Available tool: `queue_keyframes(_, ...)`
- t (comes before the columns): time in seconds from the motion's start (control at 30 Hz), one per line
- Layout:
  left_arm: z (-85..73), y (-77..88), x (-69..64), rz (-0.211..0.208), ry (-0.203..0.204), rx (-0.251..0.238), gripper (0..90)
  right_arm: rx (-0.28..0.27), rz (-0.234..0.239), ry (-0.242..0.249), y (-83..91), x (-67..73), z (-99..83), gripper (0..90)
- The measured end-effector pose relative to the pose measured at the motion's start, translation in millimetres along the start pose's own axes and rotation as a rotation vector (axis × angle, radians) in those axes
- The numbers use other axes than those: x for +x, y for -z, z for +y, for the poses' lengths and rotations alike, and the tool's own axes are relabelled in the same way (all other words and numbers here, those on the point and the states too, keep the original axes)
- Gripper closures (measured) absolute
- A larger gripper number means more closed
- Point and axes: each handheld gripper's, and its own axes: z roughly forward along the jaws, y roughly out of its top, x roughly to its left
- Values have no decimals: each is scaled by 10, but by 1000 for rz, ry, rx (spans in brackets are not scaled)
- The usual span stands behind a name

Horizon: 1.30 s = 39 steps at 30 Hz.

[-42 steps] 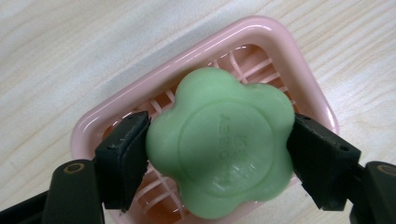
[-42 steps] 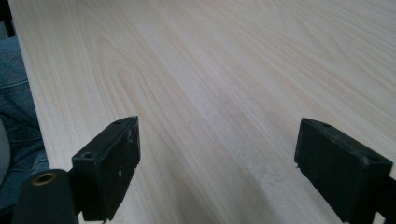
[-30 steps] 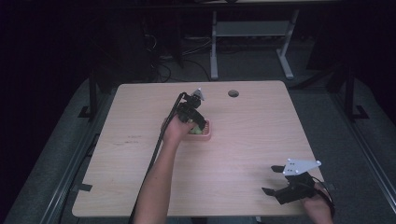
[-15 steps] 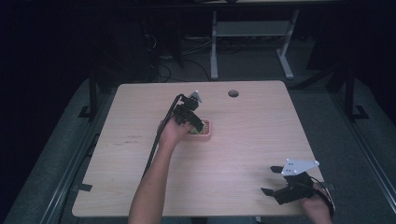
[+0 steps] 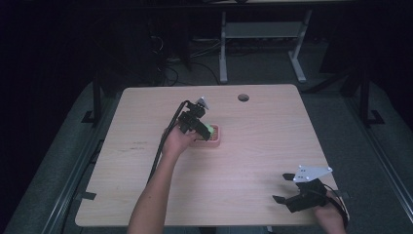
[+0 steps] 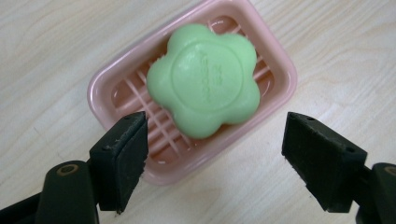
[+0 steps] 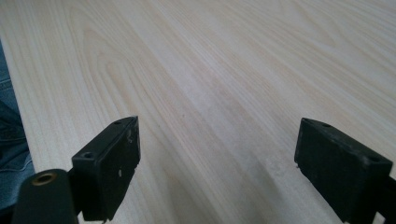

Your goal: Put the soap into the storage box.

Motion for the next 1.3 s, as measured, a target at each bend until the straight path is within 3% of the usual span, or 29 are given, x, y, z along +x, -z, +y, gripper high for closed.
queue_keyframes(0.47,-232,49,-15,6,-14,-2,228,14,-7,-1,-30,5,-4,138)
queue_keyframes(1.3,-482,134,-82,-4,-42,-21,228,24,-6,-4,-36,2,-13,138)
